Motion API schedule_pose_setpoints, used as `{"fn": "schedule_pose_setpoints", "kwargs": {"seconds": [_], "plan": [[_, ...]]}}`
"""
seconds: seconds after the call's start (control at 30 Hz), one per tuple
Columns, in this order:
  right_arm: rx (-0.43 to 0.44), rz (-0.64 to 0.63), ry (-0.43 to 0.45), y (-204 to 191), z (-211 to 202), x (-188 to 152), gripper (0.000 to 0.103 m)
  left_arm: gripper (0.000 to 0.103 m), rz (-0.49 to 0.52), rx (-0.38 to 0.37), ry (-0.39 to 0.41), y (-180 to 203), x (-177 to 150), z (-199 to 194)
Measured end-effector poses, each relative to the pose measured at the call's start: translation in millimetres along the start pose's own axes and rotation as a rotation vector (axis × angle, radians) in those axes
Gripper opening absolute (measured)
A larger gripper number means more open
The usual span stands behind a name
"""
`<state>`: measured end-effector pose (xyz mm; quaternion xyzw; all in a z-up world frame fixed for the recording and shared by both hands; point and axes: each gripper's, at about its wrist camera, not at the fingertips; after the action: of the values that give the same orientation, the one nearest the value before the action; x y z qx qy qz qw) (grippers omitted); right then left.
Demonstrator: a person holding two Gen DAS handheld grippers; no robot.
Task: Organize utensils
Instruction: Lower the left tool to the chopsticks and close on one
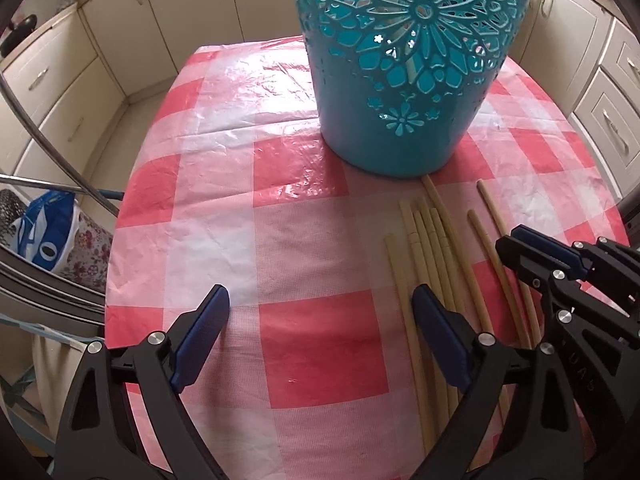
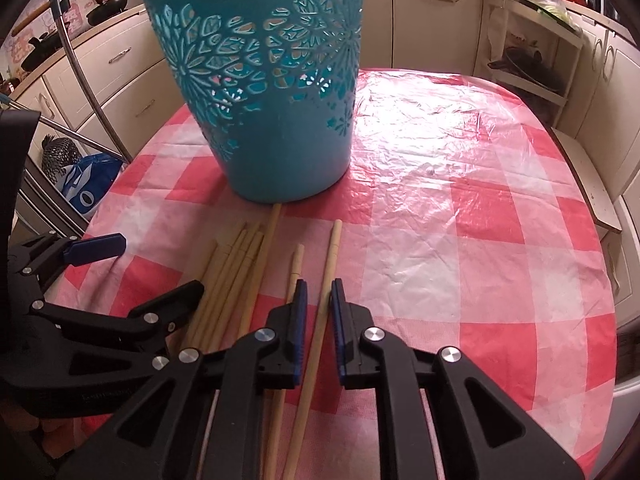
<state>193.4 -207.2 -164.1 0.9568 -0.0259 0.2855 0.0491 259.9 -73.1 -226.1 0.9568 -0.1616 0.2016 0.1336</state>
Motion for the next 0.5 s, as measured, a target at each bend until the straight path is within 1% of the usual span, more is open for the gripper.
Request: {"fn": "schedule_pose_setpoints", "kwargs": {"seconds": [0.03,0.1,0.13,0.17,0.2,0.23,0.27,0.3,0.43,0.5], "plan": [[-0.008,-0.008,0.003,-2,0,0,0.013,0.083,0.009,-0.003,0.004,3,0,0],[-0.034,-0.043,0.013,-8,-1,1,0.012,0.067,0.032,-0.012,0.009,9,0,-1],[-0.032,-0.053,0.012,-10,-1,1,0.009,0.064,0.043,-0.017,0.012,13,0,-2],[-0.018,-0.057,0.006,-11,-1,1,0.007,0.056,0.05,-0.021,0.014,15,0,-2],[-0.011,-0.06,0.003,-11,-1,1,0.007,0.051,0.057,-0.027,0.015,17,0,-2],[-0.005,-0.059,0.002,-10,-1,0,0.007,0.049,0.067,-0.028,0.018,20,-1,-2],[-0.001,-0.054,0.001,-9,-1,0,0.007,0.043,0.072,-0.036,0.019,21,-1,-2],[0.003,-0.051,0.0,-8,-1,0,0.007,0.041,0.076,-0.038,0.02,23,-2,-2],[0.0,-0.052,0.002,-10,-1,0,0.007,0.036,0.083,-0.044,0.023,26,-2,-2],[0.001,-0.051,0.002,-10,-1,0,0.007,0.032,0.086,-0.049,0.025,26,-3,-3]]}}
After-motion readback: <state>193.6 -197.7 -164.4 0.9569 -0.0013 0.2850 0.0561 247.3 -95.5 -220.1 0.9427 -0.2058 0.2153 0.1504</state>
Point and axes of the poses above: each gripper's, at about its wrist camera, not at the fingertips, and z roughly the way its jaws point, y to its right, x to its top, and after that the axes turned 15 degrees about -x, right-handed
